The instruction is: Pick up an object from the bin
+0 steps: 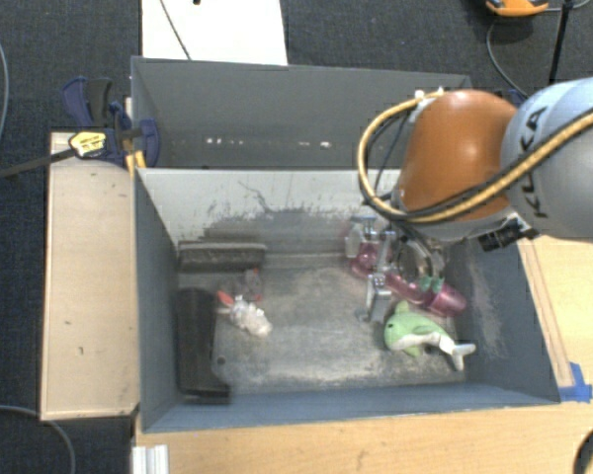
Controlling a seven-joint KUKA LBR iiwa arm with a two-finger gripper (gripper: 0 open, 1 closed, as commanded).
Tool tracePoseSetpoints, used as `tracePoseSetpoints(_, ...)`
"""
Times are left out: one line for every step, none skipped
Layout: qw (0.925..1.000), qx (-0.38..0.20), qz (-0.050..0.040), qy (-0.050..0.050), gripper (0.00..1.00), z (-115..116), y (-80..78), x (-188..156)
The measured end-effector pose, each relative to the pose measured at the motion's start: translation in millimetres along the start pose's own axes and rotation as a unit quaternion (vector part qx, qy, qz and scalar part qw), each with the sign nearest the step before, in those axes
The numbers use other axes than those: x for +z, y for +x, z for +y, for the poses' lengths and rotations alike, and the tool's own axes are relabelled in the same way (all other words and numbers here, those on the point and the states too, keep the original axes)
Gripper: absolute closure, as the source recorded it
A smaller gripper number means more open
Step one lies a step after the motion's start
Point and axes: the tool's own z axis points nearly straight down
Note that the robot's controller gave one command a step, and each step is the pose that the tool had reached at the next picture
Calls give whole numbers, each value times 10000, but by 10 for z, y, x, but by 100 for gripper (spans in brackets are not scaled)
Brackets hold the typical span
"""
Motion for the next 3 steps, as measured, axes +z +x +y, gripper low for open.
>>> tracePoseSetpoints(10000,-2,-38,26,0,-267,119,226)
tracePoseSetpoints(10000,41,-37,-1,0,-458,205,819)
tracePoseSetpoints(9997,-243,57,-10,0,-946,-26,848)
